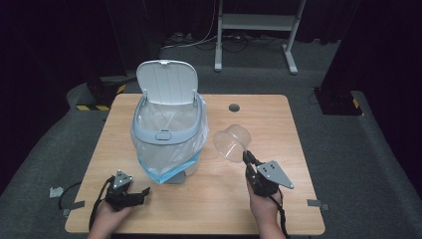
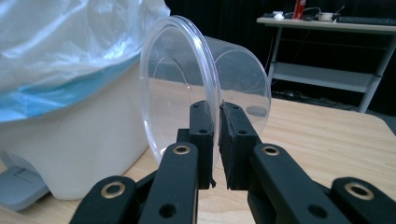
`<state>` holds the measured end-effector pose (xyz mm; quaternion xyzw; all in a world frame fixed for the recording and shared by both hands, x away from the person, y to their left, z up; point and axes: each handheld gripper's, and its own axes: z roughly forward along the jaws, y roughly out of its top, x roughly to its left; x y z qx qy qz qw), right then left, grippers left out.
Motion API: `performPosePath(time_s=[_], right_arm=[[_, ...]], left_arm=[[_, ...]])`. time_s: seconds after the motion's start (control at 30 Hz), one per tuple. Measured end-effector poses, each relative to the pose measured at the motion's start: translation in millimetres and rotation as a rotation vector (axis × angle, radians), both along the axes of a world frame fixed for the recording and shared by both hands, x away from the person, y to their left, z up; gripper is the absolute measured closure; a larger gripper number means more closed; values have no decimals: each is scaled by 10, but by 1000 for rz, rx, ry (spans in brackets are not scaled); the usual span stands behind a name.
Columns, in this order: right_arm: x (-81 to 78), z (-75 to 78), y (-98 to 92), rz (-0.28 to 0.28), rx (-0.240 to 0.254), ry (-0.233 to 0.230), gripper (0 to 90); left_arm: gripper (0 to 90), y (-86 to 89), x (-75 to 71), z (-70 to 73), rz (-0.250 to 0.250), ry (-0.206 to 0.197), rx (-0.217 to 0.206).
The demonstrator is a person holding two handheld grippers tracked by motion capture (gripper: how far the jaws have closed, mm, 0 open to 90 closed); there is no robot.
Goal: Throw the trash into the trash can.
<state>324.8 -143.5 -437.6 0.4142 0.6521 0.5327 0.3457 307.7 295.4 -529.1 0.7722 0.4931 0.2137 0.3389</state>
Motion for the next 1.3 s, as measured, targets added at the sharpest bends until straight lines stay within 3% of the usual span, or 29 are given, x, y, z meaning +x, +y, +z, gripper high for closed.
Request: performPosePath(time_s=[0.63,1.03,1.3], right_arm=[[-52,239,32,14,38,-67,841],[-16,547,140,34,26,-124,841],[30,687,206,39,49,-152,841]], left_arm=[[144,0,6,0,-6,0,-2],[144,3,8,0,-11,0,-3],[144,2,6,0,-17,0,-3]])
